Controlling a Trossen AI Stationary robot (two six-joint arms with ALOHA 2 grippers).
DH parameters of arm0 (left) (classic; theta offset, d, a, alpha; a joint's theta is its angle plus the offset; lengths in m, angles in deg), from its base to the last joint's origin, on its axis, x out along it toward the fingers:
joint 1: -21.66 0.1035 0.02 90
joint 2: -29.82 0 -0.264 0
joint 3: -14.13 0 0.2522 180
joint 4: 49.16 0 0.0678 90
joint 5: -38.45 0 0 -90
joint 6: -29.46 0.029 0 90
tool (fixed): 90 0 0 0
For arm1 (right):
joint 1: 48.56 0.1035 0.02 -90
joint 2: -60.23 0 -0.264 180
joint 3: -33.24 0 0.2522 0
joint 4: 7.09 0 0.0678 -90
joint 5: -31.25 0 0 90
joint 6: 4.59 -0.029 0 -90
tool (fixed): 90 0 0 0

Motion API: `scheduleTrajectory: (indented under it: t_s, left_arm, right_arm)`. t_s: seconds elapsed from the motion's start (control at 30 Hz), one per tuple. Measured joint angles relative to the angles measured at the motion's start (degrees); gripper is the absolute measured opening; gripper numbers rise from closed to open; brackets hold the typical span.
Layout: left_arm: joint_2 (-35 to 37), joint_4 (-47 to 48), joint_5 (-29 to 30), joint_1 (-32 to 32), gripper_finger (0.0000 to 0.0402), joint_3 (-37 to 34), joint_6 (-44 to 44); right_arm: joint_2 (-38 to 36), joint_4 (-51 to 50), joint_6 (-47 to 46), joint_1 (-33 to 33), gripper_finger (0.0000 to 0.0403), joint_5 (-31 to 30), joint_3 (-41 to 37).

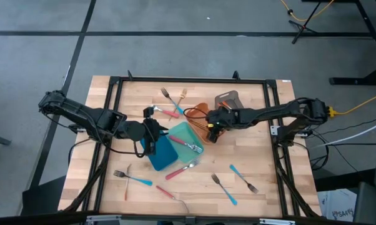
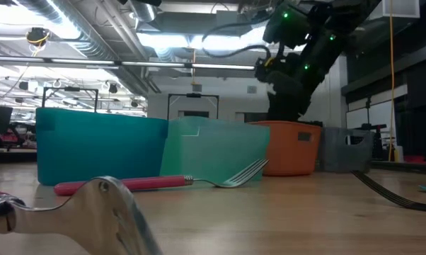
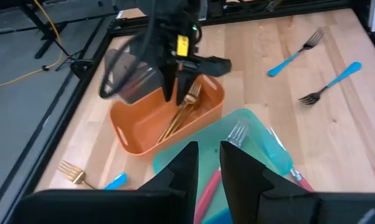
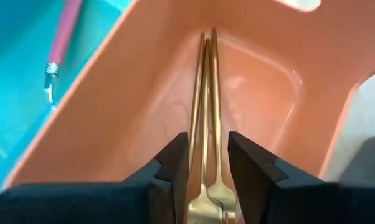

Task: Sort silverware by color (type)
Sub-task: Put the blue fork into the blue bin

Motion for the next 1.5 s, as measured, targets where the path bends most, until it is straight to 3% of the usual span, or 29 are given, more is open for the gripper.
scheduleTrajectory:
  t_s: [0.23,0.4,0.77,0.97,1.3,1.5]
  left_arm:
    - [0.0,0.0,-6.5,0.0,0.006,0.0,-7.7]
    - [0.0,1.6,-12.9,-1.3,0.006,0.0,-15.7]
    - [-1.9,15.9,-13.3,-10.6,0.006,0.0,-34.1]
    - [-7.7,16.1,-13.5,-14.8,0.006,0.0,-35.7]
    - [-18.9,16.4,-29.1,-19.1,0.006,0.0,-35.6]
    - [-25.1,18.4,-33.0,-21.4,0.006,0.0,-35.5]
  right_arm:
    - [-5.4,-4.3,0.0,0.0,0.0105,0.3,0.1]
    - [-9.9,-8.0,0.0,0.1,0.0105,4.6,0.1]
    - [-14.3,-12.8,1.5,4.9,0.0105,5.5,0.1]
    - [-14.3,-15.3,1.5,6.9,0.0105,5.4,0.2]
    - [-14.3,-15.3,1.5,9.2,0.0105,5.6,0.2]
    - [-14.3,-15.3,1.5,9.0,0.0105,6.0,0.2]
